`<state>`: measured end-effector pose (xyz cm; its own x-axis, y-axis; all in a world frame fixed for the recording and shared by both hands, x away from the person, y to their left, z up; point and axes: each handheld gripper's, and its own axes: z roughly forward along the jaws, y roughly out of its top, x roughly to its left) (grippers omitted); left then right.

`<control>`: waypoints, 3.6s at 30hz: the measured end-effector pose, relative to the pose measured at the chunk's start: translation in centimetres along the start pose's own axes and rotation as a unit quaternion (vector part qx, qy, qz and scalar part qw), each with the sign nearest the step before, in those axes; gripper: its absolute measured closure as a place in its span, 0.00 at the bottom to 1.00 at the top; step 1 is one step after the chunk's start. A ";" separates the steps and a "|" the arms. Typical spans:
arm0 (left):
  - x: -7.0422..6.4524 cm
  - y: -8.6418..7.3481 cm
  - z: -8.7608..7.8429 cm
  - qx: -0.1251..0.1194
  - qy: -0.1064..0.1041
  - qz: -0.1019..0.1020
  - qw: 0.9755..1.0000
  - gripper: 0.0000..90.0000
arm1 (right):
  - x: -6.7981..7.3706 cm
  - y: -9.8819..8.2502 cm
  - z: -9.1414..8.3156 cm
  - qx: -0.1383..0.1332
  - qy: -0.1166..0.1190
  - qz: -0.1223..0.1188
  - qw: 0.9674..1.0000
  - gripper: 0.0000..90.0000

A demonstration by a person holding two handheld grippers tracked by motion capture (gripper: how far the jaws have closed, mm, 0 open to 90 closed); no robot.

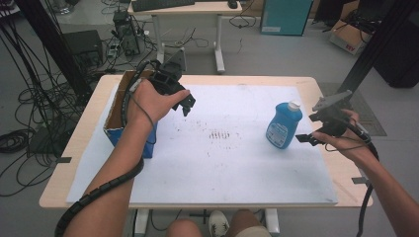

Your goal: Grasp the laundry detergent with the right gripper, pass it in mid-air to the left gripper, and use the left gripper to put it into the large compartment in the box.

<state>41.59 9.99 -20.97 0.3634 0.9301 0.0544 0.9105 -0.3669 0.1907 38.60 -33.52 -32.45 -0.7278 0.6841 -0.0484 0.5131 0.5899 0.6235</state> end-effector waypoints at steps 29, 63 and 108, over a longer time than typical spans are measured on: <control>-0.3 0.3 0.5 0.007 0.000 0.000 1.000 0.06 | 2.3 -2.1 6.6 -0.165 -0.068 0.100 0.979 0.02; -0.3 0.3 0.6 0.008 0.006 -0.001 1.000 0.06 | 2.9 -2.1 8.1 -0.213 -0.104 0.107 0.966 0.01; -0.8 0.3 0.4 0.003 0.005 0.003 1.000 0.06 | 2.7 -2.5 7.9 -0.213 -0.107 0.106 0.965 0.01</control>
<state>41.62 9.18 -21.34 0.3665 0.9282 0.0647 0.9097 -0.3721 0.1843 38.96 -29.73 -40.33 -0.4931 0.8699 -0.0150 0.3743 0.2276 0.8990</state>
